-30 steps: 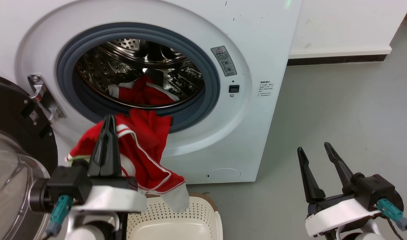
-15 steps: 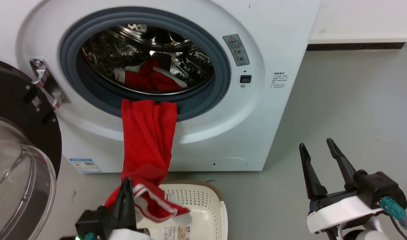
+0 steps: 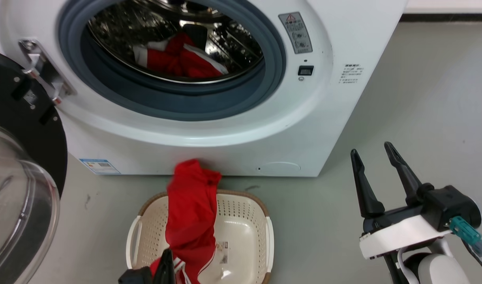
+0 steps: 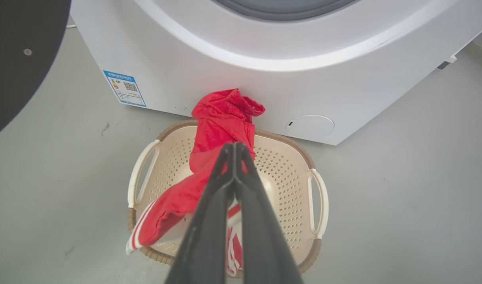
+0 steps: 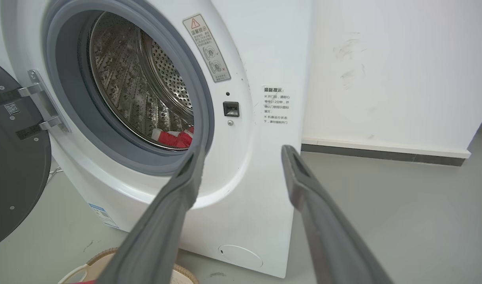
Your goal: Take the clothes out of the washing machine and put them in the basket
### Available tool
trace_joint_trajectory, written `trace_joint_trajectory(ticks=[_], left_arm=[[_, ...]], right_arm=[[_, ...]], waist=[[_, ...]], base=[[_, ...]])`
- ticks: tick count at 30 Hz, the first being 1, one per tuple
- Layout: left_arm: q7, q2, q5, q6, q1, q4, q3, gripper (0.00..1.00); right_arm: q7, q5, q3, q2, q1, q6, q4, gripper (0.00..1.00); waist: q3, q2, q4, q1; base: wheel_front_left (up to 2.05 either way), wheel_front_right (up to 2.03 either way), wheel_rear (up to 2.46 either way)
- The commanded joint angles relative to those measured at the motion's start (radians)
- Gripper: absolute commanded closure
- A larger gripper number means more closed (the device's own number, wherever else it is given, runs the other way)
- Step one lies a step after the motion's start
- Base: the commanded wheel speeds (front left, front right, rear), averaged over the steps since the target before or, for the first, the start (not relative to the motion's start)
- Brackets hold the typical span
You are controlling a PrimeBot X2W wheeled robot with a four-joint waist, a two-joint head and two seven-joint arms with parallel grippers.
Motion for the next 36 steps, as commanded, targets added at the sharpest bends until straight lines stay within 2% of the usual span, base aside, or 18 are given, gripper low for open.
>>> trace_joint_trajectory(ticks=[1, 8, 13, 18, 26, 34, 35, 36], left_arm=[[-0.014, -0.003, -0.018, -0.006, -0.025, 0.043, -0.008, 1.00], [-0.057, -0.006, -0.100, -0.022, -0.146, 0.312, -0.029, 1.00], [-0.076, -0.007, -0.159, -0.028, -0.302, 0.502, -0.014, 1.00], [-0.085, -0.003, -0.169, -0.040, -0.484, 0.656, 0.025, 1.00], [-0.086, 0.028, -0.147, -0.045, -0.672, 0.778, 0.102, 1.00], [-0.085, 0.042, -0.139, -0.042, -0.741, 0.867, 0.155, 1.00], [-0.085, 0.041, -0.140, -0.042, -0.748, 0.876, 0.161, 0.85], [-0.085, 0.041, -0.137, -0.042, -0.754, 0.884, 0.165, 0.56]], right_arm=[[-0.002, -0.004, 0.003, 0.001, -0.020, 0.000, -0.004, 0.00], [-0.012, -0.007, 0.004, 0.001, -0.069, 0.000, -0.014, 0.00], [-0.019, -0.015, 0.015, 0.001, -0.119, 0.000, -0.022, 0.00], [-0.029, -0.023, 0.021, 0.001, -0.168, 0.000, -0.026, 0.00], [-0.064, -0.011, 0.032, 0.001, -0.226, 0.000, 0.003, 0.00], [-0.095, -0.003, 0.037, 0.001, -0.257, 0.000, 0.037, 0.00], [-0.097, -0.002, 0.036, 0.001, -0.260, 0.000, 0.041, 0.00], [-0.099, -0.002, 0.036, 0.001, -0.262, 0.000, 0.047, 0.00]], waist=[[0.037, 0.0000, -0.012, -0.0001], [0.167, 0.0000, -0.038, -0.0001], [0.287, 0.0000, -0.056, -0.0001], [0.410, 0.0000, -0.077, -0.0001], [0.544, 0.0000, -0.129, -0.0001], [0.577, 0.0000, -0.150, -0.0001], [0.577, 0.0000, -0.150, -0.0001], [0.577, 0.0000, -0.150, -0.0001]], base=[[0.00, 0.00, 0.00], [0.00, 0.00, 0.00], [0.00, 0.00, 0.00], [0.00, 0.00, 0.00], [0.00, 0.00, 0.00], [0.00, 0.00, 0.00], [0.00, 0.00, 0.00], [0.00, 0.00, 0.00]])
